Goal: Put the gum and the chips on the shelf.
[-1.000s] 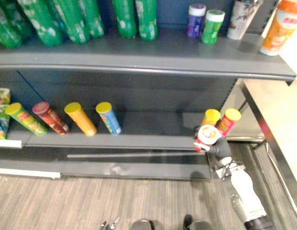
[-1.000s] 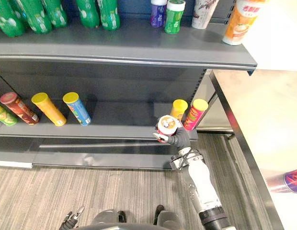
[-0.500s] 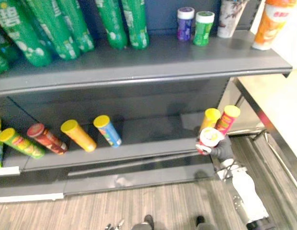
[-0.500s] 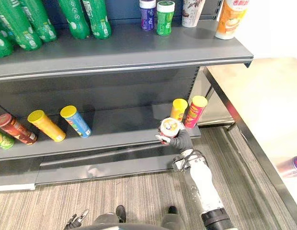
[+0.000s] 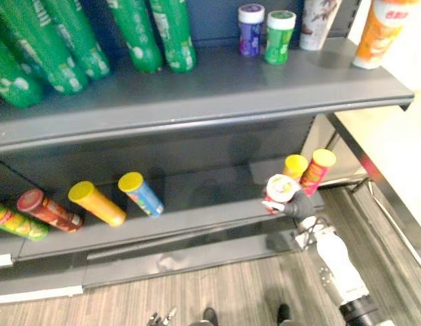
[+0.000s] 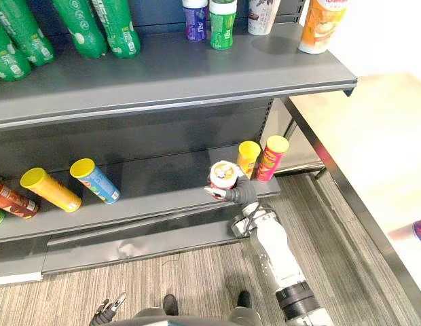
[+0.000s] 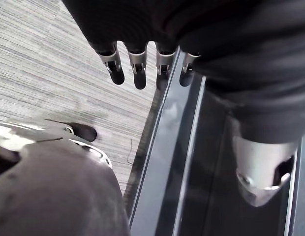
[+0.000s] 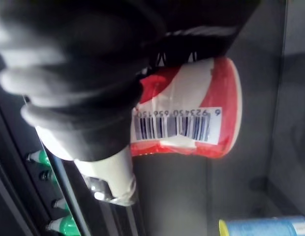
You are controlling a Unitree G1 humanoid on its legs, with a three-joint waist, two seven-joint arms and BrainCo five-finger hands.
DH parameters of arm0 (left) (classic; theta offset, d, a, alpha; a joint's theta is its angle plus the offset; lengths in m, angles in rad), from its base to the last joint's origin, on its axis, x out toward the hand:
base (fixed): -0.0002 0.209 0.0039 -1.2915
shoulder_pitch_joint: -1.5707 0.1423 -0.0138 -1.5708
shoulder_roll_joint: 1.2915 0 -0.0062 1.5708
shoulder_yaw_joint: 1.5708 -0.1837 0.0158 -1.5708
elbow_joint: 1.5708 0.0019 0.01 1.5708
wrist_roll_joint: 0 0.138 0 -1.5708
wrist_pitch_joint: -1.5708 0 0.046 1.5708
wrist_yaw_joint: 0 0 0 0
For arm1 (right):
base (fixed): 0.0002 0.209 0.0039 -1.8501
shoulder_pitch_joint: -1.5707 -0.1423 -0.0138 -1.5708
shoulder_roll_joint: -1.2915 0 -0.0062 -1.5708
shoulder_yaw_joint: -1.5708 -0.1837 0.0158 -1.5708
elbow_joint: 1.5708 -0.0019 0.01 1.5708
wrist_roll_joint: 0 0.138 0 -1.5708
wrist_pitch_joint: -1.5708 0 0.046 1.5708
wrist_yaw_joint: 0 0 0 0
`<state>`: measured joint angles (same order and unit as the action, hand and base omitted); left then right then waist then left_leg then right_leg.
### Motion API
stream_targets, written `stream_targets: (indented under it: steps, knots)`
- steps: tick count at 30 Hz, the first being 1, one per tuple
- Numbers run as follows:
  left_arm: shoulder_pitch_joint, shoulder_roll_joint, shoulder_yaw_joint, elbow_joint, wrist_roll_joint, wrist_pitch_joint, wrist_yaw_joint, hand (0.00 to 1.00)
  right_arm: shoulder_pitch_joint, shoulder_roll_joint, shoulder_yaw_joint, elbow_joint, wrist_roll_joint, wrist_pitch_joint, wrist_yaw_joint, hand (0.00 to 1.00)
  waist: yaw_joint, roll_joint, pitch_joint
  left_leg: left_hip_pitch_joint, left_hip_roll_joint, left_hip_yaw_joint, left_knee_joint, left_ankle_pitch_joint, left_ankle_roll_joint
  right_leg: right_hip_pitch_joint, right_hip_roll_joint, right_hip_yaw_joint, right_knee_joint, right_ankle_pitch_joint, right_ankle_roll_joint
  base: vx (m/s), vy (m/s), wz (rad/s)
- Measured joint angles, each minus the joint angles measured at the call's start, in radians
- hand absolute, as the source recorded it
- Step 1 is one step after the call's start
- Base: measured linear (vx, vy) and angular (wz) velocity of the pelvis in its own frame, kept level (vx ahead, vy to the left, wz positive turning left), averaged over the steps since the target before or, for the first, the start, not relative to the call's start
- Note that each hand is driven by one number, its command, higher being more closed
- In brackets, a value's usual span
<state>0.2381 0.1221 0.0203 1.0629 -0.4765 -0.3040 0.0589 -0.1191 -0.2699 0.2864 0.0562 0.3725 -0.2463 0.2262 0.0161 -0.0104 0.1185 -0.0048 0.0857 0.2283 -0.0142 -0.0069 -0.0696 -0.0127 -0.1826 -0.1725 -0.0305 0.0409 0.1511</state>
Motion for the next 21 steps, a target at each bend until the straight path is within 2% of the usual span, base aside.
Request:
stream_targets:
  steps: [4, 10, 16, 21]
  knots:
    - [0.0, 0.004, 0.019, -0.008, 0.017, 0.0, 0.005, 0.0, -0.032, 0.004, 0.063, -0.003, 0.046, 0.072, 0.052, 1.0, 0.013, -0.02, -0.013, 0.01, 0.008, -0.021, -0.044, 0.034, -0.006, 0.002, 0.011, -0.025, -0.008, -0.002, -0.004, -0.07, -0.041, 0.12]
    - [-0.002, 0.003, 0.026, -0.008, 0.017, 0.002, 0.017, 0.0, -0.098, 0.039, 0.202, -0.032, 0.143, 0.161, 0.085, 1.0, 0.017, -0.026, -0.017, 0.009, 0.011, -0.041, -0.056, 0.044, -0.014, 0.017, 0.013, -0.052, -0.024, -0.003, -0.006, -0.04, -0.018, 0.11]
    - [-0.016, -0.002, 0.025, -0.009, 0.012, 0.003, 0.027, 0.0, -0.23, 0.092, 0.339, -0.082, 0.216, 0.231, 0.065, 1.0, 0.03, -0.03, -0.022, 0.006, 0.02, -0.051, -0.058, 0.049, -0.015, 0.025, 0.023, -0.064, -0.037, 0.008, -0.013, 0.01, -0.011, 0.04]
    - [-0.026, -0.002, 0.025, -0.01, 0.01, 0.009, 0.052, 0.0, -0.33, 0.132, 0.352, -0.083, 0.266, 0.271, 0.008, 1.0, 0.047, -0.037, -0.029, 0.006, 0.027, -0.056, -0.054, 0.05, -0.019, 0.037, 0.028, -0.076, -0.04, 0.01, -0.016, 0.04, -0.017, 0.05]
